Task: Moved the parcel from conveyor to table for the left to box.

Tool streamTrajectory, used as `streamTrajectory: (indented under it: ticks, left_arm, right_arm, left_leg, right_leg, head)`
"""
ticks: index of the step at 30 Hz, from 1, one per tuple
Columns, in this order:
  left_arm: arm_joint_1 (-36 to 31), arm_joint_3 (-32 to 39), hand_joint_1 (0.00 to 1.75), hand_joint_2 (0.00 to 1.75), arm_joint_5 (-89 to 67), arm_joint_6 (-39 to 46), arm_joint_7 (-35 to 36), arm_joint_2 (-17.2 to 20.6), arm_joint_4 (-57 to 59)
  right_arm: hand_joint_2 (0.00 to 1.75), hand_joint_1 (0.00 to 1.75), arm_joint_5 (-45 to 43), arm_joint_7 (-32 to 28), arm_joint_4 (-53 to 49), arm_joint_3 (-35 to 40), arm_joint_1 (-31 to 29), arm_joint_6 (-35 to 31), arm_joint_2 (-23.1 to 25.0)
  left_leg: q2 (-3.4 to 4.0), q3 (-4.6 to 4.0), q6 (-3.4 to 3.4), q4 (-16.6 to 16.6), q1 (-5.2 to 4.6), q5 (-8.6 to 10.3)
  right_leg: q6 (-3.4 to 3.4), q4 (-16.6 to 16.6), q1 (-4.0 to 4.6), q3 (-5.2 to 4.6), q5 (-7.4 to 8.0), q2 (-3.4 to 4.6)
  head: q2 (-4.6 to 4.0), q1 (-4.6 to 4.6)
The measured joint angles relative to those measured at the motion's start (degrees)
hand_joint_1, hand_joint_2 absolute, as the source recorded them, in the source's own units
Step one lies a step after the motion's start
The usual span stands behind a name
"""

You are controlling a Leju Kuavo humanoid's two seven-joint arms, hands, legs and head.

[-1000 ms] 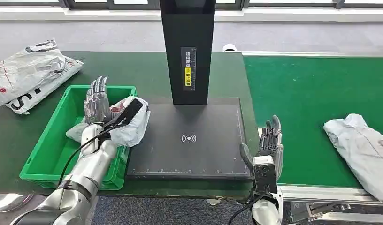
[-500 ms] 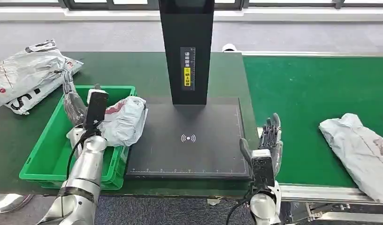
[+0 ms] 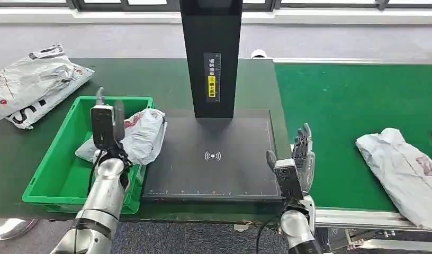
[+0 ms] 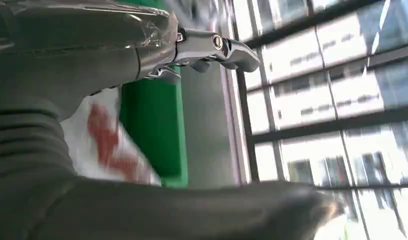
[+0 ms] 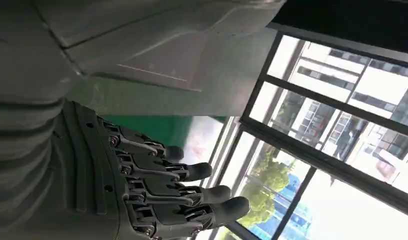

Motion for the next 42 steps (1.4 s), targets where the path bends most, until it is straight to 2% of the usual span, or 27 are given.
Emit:
streamTrajectory:
  ticks: [4, 12, 16, 23, 25, 29, 32, 35, 39, 42]
  left_arm:
    - [0.96, -6.31, 0.0, 1.75, 5.76, -5.17, -0.11, -0.9, 0.46]
    - [1.09, -18.59, 0.0, 1.75, 7.47, -7.99, -1.95, -4.64, 2.71]
    - [0.45, -22.45, 0.0, 1.75, 9.67, -8.18, -3.06, -6.18, 5.35]
    - [0.11, -26.35, 0.0, 1.75, 9.32, -7.66, -3.02, -6.97, 7.91]
    - [0.12, -27.26, 0.0, 1.75, 8.67, -7.34, -3.0, -7.02, 8.56]
    - [0.14, -28.1, 0.0, 1.75, 7.68, -3.97, -3.96, -7.13, 10.27]
    - [0.16, -28.23, 0.0, 1.75, 7.33, -2.59, -4.15, -7.21, 11.87]
    - [0.16, -28.23, 0.0, 1.75, 7.35, -2.2, -4.15, -7.32, 13.35]
    - [0.16, -28.23, 0.0, 1.75, 7.38, -2.06, -4.22, -7.34, 14.62]
    - [0.15, -28.23, 0.0, 1.75, 7.55, -2.09, -4.22, -7.41, 15.32]
  right_arm:
    - [1.75, 0.0, 0.99, -1.49, 5.33, 0.0, -4.14, -2.91, -1.01]
    - [1.75, 0.0, 5.4, -0.07, 15.66, 0.0, -10.24, -10.63, -3.85]
    - [1.75, 0.0, 12.76, 1.2, 19.25, -1.34, -11.32, -12.53, -5.27]
    - [1.75, 0.0, 41.43, 11.83, 22.26, -14.19, -11.34, -12.94, -6.3]
    - [1.75, 0.0, 46.33, 14.89, 22.68, -17.73, -11.34, -12.99, -6.53]
    - [1.75, 0.0, 59.74, 27.35, 23.83, -23.12, -10.79, -12.99, -7.65]
    - [1.75, 0.0, 64.93, 33.68, 24.79, -25.27, -10.52, -12.99, -8.96]
    - [1.75, 0.0, 66.51, 43.11, 27.38, -25.31, -10.31, -12.99, -11.11]
    - [1.75, 0.0, 66.51, 45.09, 29.63, -25.29, -10.06, -13.01, -13.38]
    - [1.75, 0.0, 66.58, 50.39, 32.67, -24.22, -10.17, -12.5, -15.13]
  left_leg:
    - [0.0, 0.0, 0.01, 0.03, -0.04, 0.01]
    - [-0.06, -0.04, 0.02, 0.05, -0.08, -0.01]
    - [-0.04, -0.04, 0.05, 0.06, -0.1, -0.03]
    - [-0.05, -0.05, 0.05, 0.05, -0.11, -0.03]
    - [-0.05, -0.07, 0.06, 0.05, -0.11, -0.03]
    - [-0.04, -0.07, 0.08, 0.05, -0.15, -0.05]
    - [-0.04, -0.09, 0.08, 0.05, -0.16, -0.05]
    - [-0.1, -0.12, 0.09, 0.05, -0.17, -0.05]
    - [-0.06, -0.12, 0.09, 0.05, -0.18, -0.05]
    - [-0.1, -0.13, 0.1, 0.05, -0.18, -0.06]
  right_leg:
    - [0.04, -0.01, -0.04, -0.01, 0.04, 0.0]
    - [0.05, -0.04, -0.08, -0.01, 0.04, -0.05]
    - [0.05, -0.05, -0.08, -0.04, 0.05, -0.01]
    - [0.05, -0.04, -0.08, -0.04, 0.04, -0.03]
    - [0.06, -0.05, -0.09, -0.04, 0.04, -0.04]
    - [0.06, -0.05, -0.15, -0.06, 0.04, -0.02]
    - [0.07, -0.05, -0.15, -0.08, 0.04, -0.03]
    - [0.07, -0.06, -0.16, -0.07, 0.04, -0.11]
    - [0.07, -0.05, -0.17, -0.08, 0.04, -0.07]
    - [0.08, -0.05, -0.17, -0.07, 0.04, -0.11]
  head:
    - [0.0, 0.0]
    - [0.0, 0.0]
    - [0.0, 0.0]
    - [0.0, 0.0]
    - [0.0, 0.0]
    - [0.0, 0.02]
    - [0.0, 0.02]
    - [0.0, 0.02]
    - [0.0, 0.02]
    - [0.0, 0.02]
